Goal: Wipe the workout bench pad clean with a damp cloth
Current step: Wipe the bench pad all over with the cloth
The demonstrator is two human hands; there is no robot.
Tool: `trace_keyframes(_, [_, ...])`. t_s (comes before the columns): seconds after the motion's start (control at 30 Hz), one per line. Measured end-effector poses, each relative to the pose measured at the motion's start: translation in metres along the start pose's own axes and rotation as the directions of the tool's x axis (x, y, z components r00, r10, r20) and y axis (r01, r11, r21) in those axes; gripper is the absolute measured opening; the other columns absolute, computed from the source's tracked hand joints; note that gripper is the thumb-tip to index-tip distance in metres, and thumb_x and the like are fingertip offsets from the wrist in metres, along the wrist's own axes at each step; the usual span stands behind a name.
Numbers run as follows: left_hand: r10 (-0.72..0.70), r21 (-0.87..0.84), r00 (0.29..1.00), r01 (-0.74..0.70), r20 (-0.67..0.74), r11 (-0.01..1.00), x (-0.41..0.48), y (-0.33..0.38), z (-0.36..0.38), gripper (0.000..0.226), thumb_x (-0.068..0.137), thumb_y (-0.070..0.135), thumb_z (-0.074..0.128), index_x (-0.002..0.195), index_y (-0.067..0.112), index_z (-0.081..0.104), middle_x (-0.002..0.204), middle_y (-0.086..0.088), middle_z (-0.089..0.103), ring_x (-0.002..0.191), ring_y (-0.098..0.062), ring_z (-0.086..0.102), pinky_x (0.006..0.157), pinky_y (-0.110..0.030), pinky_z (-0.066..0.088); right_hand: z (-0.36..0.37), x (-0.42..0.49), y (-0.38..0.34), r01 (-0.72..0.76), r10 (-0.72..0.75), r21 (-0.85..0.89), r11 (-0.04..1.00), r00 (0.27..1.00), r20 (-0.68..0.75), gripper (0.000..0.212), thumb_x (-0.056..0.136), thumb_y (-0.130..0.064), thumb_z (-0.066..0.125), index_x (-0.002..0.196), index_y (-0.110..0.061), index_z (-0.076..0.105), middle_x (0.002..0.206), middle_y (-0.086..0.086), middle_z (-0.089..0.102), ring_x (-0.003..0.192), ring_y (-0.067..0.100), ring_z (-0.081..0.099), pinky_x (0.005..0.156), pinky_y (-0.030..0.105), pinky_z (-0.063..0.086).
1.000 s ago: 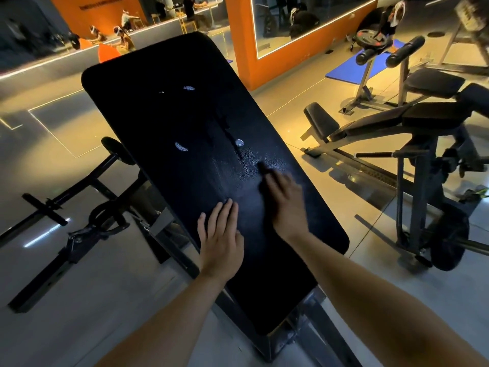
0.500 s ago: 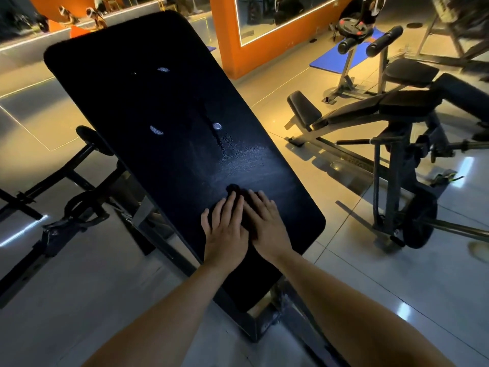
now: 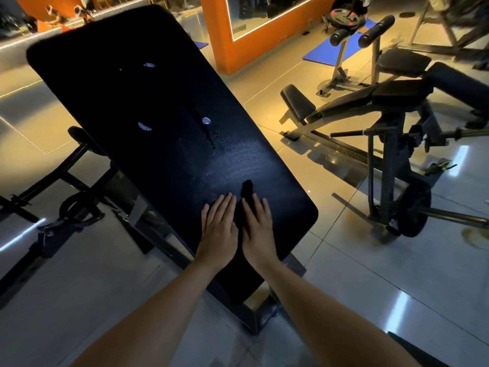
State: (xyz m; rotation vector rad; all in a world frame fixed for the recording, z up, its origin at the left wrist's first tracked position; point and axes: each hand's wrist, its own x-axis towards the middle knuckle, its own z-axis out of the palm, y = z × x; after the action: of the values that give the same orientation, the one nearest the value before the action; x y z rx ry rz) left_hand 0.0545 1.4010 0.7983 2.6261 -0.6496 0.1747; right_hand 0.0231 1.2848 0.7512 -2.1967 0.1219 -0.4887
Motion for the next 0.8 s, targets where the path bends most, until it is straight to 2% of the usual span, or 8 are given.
trace_keyframes(0.07, [0.007,-0.075,1.000,-0.006,0.011,0.997,-0.002,0.004,-0.002,0.058,0.100,0.015,0.035,0.157,0.019,0.024,0.164,0.006,0.022,0.150,0.000,0.004,0.124,-0.033,-0.006,-0.016,0.005,0.005,-0.009,0.008,0.090,0.996,1.000,0.018,0.056,0.100,-0.013,0.053,0.153,-0.021,0.037,0.163,0.003,0.026,0.152,0.020,0.017,0.123,0.034,0.016])
trace_keyframes(0.17, [-0.006,-0.291,0.986,0.055,0.166,0.955,-0.004,0.021,-0.004,0.054,0.103,0.025,0.044,0.154,0.030,0.029,0.160,0.012,0.027,0.145,0.002,0.015,0.123,-0.032,0.016,-0.041,0.016,-0.004,-0.311,0.332,0.412,0.856,0.943,0.021,0.049,0.101,-0.023,0.055,0.149,-0.023,0.045,0.142,0.000,0.044,0.130,0.013,0.047,0.107,0.023,0.036])
trace_keyframes(0.23, [-0.007,-0.456,0.957,0.146,0.292,0.878,-0.004,0.037,-0.004,0.057,0.101,0.028,0.050,0.153,0.039,0.029,0.158,0.016,0.026,0.142,-0.001,0.027,0.117,-0.033,0.030,-0.045,0.018,-0.015,-0.461,0.504,0.677,0.574,0.850,0.152,0.041,0.102,-0.035,0.051,0.142,-0.026,0.053,0.136,0.003,0.051,0.119,0.014,0.058,0.094,0.024,0.047])
trace_keyframes(0.33, [-0.094,-0.558,0.960,0.231,0.264,0.797,-0.004,0.054,-0.004,0.055,0.097,0.018,0.056,0.146,0.038,0.040,0.150,0.011,0.037,0.133,-0.007,0.042,0.109,-0.031,0.040,-0.051,0.011,-0.023,-0.495,0.563,0.858,0.137,0.752,0.343,0.029,0.102,-0.035,0.049,0.122,-0.027,0.069,0.131,0.009,0.064,0.115,0.020,0.064,0.094,0.034,0.052])
trace_keyframes(0.5, [-0.421,-0.620,0.895,0.415,0.147,0.666,0.003,0.058,-0.005,0.024,0.096,0.024,0.054,0.118,0.030,0.062,0.113,0.007,0.068,0.107,-0.014,0.064,0.099,-0.040,0.051,-0.076,-0.008,-0.017,-0.511,0.620,0.767,0.389,0.760,0.192,0.034,0.100,-0.012,0.044,0.119,-0.031,0.066,0.116,0.002,0.069,0.110,0.022,0.066,0.096,0.043,0.055])
trace_keyframes(0.67, [-0.543,-0.760,0.786,0.537,0.295,0.366,0.003,0.073,-0.001,0.029,0.099,0.038,0.048,0.121,0.026,0.062,0.115,-0.003,0.069,0.102,-0.022,0.067,0.089,-0.045,0.058,-0.076,-0.026,0.000,-0.563,0.677,0.552,0.616,0.736,-0.004,0.021,0.101,-0.026,0.044,0.109,-0.037,0.059,0.110,-0.006,0.066,0.105,0.017,0.064,0.096,0.047,0.055])
trace_keyframes(0.73, [-0.560,-0.790,0.728,0.580,0.395,0.197,0.004,0.077,0.000,0.034,0.101,0.037,0.047,0.131,0.023,0.058,0.120,-0.007,0.065,0.102,-0.026,0.067,0.080,-0.043,0.061,-0.078,-0.032,0.005,-0.590,0.682,0.460,0.664,0.730,-0.049,0.021,0.102,-0.030,0.041,0.114,-0.034,0.058,0.115,-0.001,0.060,0.104,0.019,0.062,0.097,0.046,0.054])
trace_keyframes(0.8, [-0.562,-0.789,0.703,0.599,0.436,0.138,0.002,0.076,0.000,0.040,0.098,0.038,0.048,0.136,0.027,0.054,0.123,-0.008,0.063,0.104,-0.028,0.066,0.081,-0.046,0.061,-0.083,-0.038,0.010,-0.635,0.701,0.375,0.675,0.710,-0.060,0.027,0.103,-0.035,0.039,0.120,-0.026,0.058,0.122,0.001,0.045,0.108,0.022,0.056,0.103,0.043,0.048])
